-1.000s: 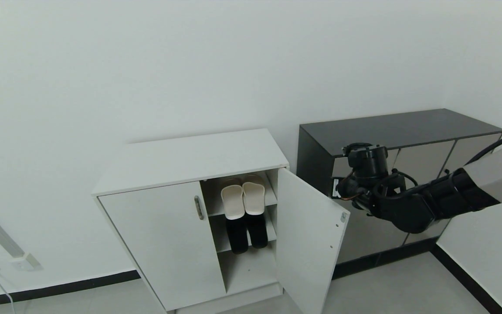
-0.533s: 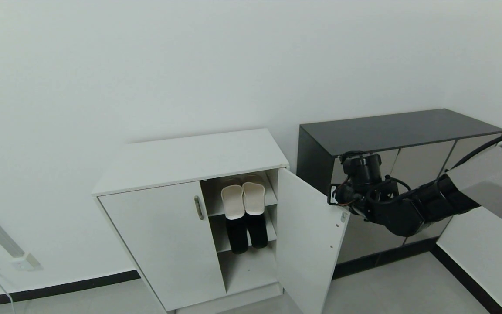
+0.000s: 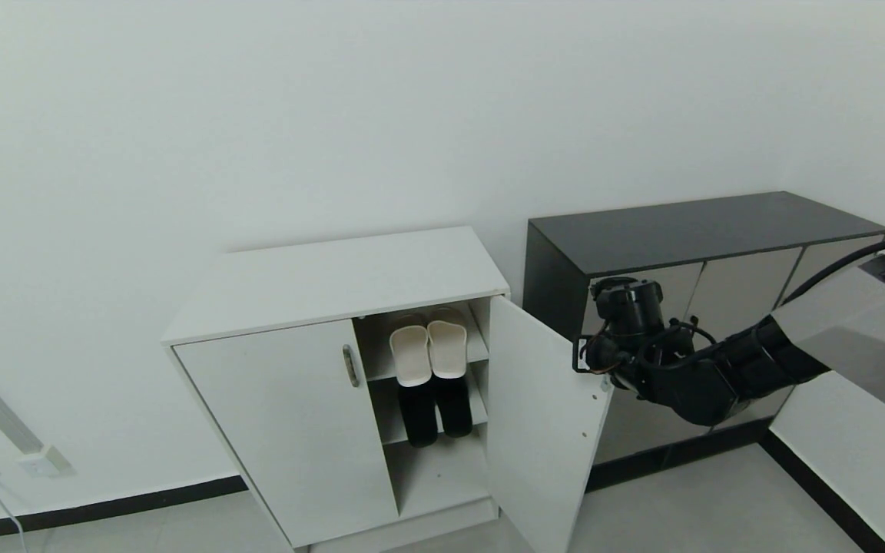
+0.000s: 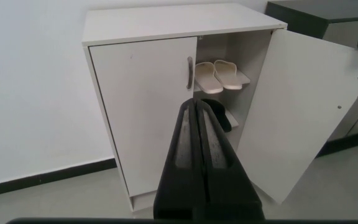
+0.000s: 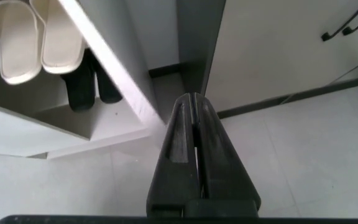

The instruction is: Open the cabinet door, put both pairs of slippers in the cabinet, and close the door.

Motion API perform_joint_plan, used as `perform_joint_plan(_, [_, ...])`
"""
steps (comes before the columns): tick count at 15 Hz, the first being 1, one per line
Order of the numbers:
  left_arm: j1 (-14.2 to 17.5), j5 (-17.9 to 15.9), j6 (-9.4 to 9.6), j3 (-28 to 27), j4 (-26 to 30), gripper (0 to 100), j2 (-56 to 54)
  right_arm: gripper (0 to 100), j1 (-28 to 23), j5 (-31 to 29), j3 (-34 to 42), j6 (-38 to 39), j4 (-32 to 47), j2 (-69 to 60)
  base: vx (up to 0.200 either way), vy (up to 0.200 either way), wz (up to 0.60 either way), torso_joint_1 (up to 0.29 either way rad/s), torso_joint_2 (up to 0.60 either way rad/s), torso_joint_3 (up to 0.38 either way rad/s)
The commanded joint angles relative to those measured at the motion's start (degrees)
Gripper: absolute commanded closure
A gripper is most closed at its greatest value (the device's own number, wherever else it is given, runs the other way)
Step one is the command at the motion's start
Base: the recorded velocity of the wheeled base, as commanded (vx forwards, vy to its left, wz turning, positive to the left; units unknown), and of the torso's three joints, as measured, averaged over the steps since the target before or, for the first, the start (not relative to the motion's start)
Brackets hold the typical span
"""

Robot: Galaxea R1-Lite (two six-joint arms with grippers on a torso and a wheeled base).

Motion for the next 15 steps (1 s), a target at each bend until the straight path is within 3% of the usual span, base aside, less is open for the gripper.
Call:
perform_joint_plan(1, [0.00,0.02,-0.02,0.01,0.02,100,0.05,100,1.11,-0.08,0.59,-0.01,-0.03,-0.03,0.000,0.000,0.00,0.000,0.00,0.000])
perform_joint_plan(8, [0.00,0.02,-0.02,0.01,0.02,100,0.05,100,6.74,-0.52,4.55,0.17,-0.12,-4.33,0.000,0.000,0.00,0.000,0.00,0.000])
perform_joint_plan(15, [0.00,0.02,-0.02,0.01,0.02,100,0.05,100,16.14,0.01,8.94,1.05,-0.12,-5.92,0.000,0.000,0.00,0.000,0.00,0.000])
